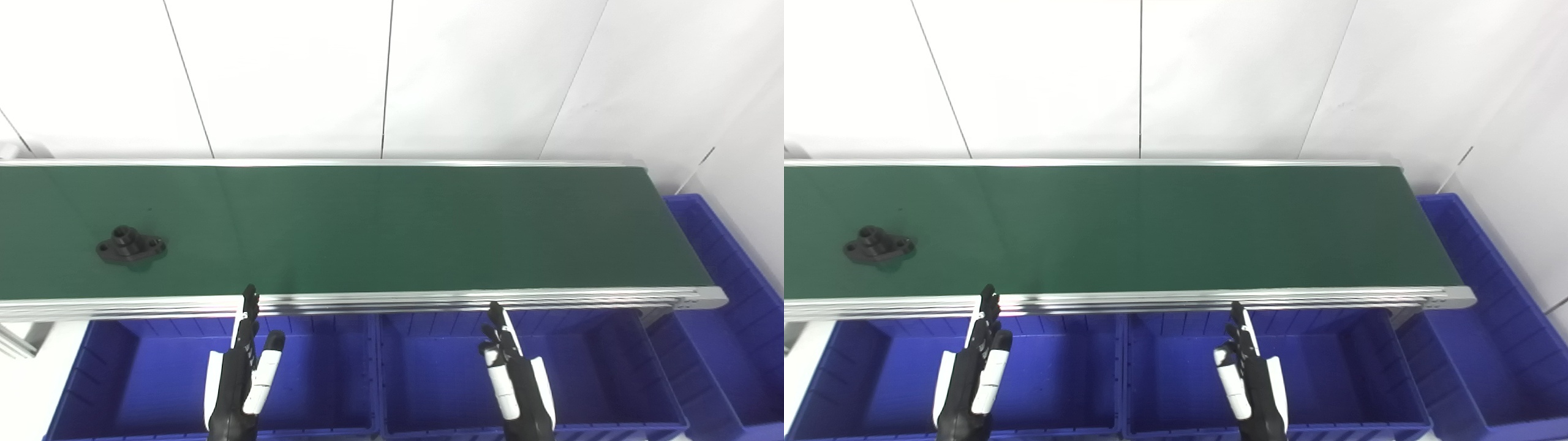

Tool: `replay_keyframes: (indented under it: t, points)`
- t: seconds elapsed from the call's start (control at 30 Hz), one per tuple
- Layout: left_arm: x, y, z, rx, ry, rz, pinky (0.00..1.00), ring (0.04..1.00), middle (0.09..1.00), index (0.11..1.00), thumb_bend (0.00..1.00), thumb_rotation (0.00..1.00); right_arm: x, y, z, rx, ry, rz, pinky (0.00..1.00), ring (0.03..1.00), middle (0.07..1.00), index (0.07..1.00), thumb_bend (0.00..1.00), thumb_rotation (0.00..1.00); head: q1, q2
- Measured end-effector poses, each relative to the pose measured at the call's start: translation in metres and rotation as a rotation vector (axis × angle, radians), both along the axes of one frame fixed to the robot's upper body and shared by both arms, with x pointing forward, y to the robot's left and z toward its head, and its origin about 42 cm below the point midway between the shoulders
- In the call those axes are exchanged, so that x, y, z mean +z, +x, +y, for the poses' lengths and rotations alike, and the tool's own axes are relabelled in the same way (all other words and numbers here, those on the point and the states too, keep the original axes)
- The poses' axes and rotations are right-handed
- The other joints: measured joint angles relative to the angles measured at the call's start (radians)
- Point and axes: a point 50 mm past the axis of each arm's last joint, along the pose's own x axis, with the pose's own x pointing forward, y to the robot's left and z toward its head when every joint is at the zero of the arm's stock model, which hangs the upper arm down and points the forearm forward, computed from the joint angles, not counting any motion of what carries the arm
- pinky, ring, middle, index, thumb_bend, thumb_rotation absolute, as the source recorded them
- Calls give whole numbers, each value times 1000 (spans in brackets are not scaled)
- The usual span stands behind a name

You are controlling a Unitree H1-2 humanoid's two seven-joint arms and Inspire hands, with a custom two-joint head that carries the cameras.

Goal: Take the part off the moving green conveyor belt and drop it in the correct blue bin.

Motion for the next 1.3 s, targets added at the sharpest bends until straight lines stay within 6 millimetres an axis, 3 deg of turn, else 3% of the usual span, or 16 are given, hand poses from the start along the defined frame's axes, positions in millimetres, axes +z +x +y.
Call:
replay_keyframes:
  t: [0.8, 0.97, 1.03, 1.07, 1.17, 1.23, 1.3]
  points:
    - [-1, -4, -2, -5, 3, 7, 1000, 1000, 1000, 1000, 603, 965, -2, 2, -1, -45, 73, -12, 906, 952, 986, 981, 868, 1000, 9, -12]
    - [-6, -7, -3, -13, 6, -5, 1000, 1000, 1000, 1000, 604, 987, -7, 2, 0, -42, 68, 6, 881, 946, 989, 982, 858, 1000, 37, -77]
    - [-12, -9, -4, -17, 7, 9, 1000, 1000, 1000, 1000, 601, 982, -12, 1, 0, -41, 68, 25, 878, 945, 989, 982, 861, 1000, 37, -77]
    - [-14, -10, -4, -15, 7, 12, 1000, 1000, 1000, 1000, 595, 976, -14, 1, -1, -41, 68, 30, 873, 944, 988, 981, 866, 1000, 61, -104]
    - [-21, -12, -5, -6, 7, 16, 1000, 1000, 1000, 1000, 573, 960, -23, -2, -3, -43, 70, 56, 870, 944, 986, 981, 863, 997, 75, -117]
    - [-25, -13, -6, 0, 8, 20, 974, 1000, 1000, 1000, 565, 942, -27, -3, -6, -45, 74, 56, 898, 955, 990, 988, 858, 1000, 129, -155]
    - [-29, -14, -7, 0, 11, 19, 982, 1000, 1000, 1000, 568, 906, -28, -4, -10, -45, 73, 41, 913, 961, 995, 995, 856, 1000, 129, -155]
